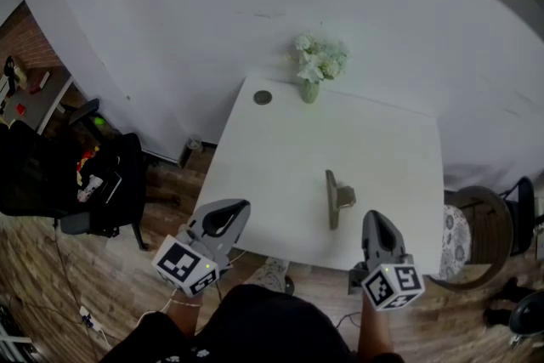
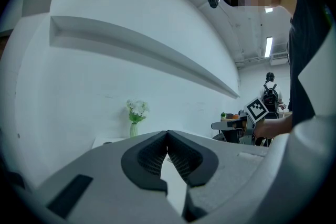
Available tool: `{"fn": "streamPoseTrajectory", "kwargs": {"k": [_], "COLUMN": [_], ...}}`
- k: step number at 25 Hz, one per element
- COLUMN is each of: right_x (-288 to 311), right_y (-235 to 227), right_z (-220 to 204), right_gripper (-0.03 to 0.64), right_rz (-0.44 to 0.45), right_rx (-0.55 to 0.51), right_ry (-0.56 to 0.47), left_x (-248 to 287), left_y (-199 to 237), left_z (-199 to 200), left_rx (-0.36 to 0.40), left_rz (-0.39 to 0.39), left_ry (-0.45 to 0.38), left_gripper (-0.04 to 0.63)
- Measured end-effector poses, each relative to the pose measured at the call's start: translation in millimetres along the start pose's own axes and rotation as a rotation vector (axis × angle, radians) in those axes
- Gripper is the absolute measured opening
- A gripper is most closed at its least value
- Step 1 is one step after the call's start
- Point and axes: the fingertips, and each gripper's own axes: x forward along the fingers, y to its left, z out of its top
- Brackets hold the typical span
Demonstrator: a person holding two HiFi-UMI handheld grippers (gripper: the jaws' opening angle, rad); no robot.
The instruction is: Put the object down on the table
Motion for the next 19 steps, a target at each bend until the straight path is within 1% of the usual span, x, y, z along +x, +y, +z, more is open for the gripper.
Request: {"fn": "streamPoseTrajectory", "kwargs": {"k": [11,19], "right_x": [-3.6,-8.1], "right_y": [6.6,7.5], "right_z": [1.6,3.1], "right_gripper": [-0.003,-0.003], "right_rz": [0.020,0.016], "right_rx": [-0.019,-0.023], "right_ry": [-0.001,-0.003], "left_x": [-4.3,-7.3], "left_y": [-2.9,-5.1], "left_z": [-1.4,-1.3], "left_rx": [0.003,0.004], "left_rz": [0.001,0.003], "left_ry": [0.006,0.006], "left_gripper": [0.000,0.000]}}
